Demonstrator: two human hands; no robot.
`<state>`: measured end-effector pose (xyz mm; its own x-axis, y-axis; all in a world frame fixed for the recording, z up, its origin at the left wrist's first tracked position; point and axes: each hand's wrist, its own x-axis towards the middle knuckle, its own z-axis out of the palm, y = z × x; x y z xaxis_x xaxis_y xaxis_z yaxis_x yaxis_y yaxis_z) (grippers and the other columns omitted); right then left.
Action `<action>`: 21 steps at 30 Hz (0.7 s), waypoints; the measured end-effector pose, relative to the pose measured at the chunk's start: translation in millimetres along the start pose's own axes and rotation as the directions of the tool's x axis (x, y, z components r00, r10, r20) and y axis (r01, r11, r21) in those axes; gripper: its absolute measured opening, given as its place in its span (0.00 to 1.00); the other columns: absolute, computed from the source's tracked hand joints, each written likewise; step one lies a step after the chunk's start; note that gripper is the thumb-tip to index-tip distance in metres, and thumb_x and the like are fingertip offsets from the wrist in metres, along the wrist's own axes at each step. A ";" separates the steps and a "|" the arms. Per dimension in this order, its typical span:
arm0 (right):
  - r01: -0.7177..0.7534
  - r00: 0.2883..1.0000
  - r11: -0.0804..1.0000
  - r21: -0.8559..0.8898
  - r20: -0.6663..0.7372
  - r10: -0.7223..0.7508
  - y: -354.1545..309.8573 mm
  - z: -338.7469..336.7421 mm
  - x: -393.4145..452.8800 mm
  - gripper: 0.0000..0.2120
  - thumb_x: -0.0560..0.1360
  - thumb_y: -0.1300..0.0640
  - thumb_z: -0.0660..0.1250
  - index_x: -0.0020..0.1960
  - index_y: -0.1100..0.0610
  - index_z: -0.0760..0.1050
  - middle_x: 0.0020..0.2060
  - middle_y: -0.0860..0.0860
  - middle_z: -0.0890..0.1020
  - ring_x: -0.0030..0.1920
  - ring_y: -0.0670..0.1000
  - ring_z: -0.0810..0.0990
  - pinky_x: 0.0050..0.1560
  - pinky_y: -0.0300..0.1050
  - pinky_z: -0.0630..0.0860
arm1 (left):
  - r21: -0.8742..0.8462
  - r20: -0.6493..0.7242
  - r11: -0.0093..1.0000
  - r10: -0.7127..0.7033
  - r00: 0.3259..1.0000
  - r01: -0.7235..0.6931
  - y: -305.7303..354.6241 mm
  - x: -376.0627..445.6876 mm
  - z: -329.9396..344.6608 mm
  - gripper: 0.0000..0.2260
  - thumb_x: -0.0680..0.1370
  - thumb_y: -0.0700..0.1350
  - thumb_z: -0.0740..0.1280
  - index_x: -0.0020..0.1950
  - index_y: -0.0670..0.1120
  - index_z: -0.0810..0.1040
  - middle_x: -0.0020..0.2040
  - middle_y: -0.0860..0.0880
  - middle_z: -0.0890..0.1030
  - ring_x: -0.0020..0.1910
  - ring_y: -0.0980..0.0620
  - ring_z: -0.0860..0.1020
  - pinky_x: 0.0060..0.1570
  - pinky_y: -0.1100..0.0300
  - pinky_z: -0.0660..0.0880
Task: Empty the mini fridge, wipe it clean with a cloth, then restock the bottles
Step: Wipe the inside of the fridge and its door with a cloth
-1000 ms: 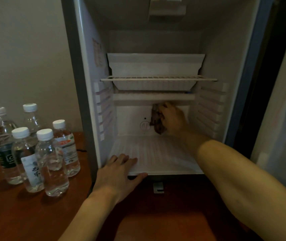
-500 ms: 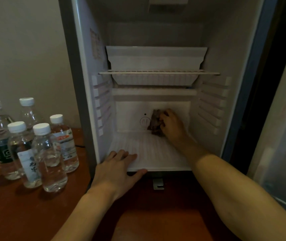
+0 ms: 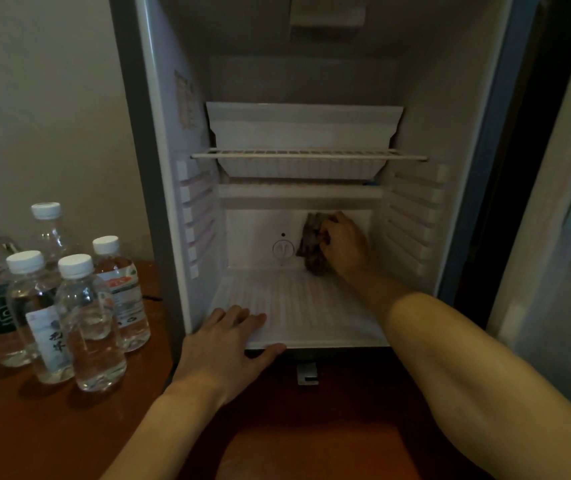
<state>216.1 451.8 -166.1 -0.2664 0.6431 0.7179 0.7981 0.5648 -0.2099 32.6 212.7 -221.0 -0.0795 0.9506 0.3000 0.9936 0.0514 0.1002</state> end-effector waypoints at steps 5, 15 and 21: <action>-0.032 0.997 0.999 -0.020 -0.067 0.031 1.2 -15.1 13.0 0.06 0.75 0.66 0.64 0.50 0.62 0.77 0.53 0.57 0.76 0.48 0.57 0.76 0.40 0.44 0.68 | -0.005 0.013 1.000 -0.006 1.000 0.006 1.4 -1.3 -2.1 0.33 0.76 0.75 0.51 0.78 0.64 0.60 0.76 0.60 0.63 0.73 0.55 0.62 0.68 0.51 0.71; -0.037 0.991 0.999 -0.022 -0.133 0.033 0.5 0.1 3.0 0.06 0.72 0.69 0.65 0.48 0.63 0.76 0.53 0.60 0.76 0.50 0.61 0.76 0.41 0.46 0.66 | -0.014 0.030 1.000 -0.014 0.999 0.014 1.2 0.5 -0.7 0.33 0.76 0.75 0.52 0.79 0.63 0.60 0.77 0.59 0.63 0.74 0.54 0.62 0.69 0.50 0.69; -0.101 0.992 0.995 -0.014 -0.079 0.100 0.7 6.3 -2.5 0.09 0.72 0.67 0.65 0.50 0.63 0.78 0.56 0.61 0.76 0.50 0.63 0.76 0.43 0.51 0.73 | -0.005 0.033 1.000 -0.013 0.999 0.013 2.0 0.5 -1.9 0.33 0.76 0.75 0.52 0.78 0.63 0.60 0.77 0.59 0.63 0.75 0.54 0.61 0.69 0.52 0.68</action>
<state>213.9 453.8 -172.3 -0.1414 0.6533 0.7438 0.8284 0.4894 -0.2725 34.3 212.7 -218.8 -0.0896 0.9595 0.2670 0.9921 0.0623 0.1094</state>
